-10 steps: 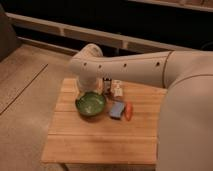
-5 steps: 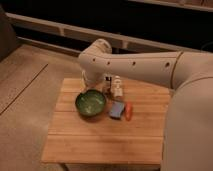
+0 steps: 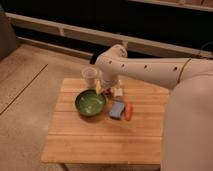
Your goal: Knock the eraser over
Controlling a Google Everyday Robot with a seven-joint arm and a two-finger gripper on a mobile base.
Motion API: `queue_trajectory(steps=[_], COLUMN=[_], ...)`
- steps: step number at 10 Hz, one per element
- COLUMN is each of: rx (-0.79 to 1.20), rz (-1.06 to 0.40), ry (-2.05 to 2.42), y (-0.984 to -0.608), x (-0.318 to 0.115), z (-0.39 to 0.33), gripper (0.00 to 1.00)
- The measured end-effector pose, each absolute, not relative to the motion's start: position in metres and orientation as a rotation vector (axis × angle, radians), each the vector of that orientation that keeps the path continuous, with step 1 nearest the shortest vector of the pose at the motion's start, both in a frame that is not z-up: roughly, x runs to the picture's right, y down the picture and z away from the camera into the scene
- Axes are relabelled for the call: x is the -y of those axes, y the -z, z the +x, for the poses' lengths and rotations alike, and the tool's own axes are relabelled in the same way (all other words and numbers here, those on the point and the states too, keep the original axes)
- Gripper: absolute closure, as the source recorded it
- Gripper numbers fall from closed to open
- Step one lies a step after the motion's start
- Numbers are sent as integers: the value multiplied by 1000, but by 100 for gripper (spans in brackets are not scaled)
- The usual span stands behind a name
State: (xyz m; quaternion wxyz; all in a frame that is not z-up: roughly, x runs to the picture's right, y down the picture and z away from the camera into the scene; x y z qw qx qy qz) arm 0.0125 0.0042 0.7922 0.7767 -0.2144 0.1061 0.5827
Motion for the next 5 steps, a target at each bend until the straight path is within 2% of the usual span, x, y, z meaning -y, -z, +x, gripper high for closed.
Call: queue_trajectory(steps=[5], rx=[-168], rz=[-578], ry=[-1190], y=[-863], x=[5], z=[-9], gripper=[35])
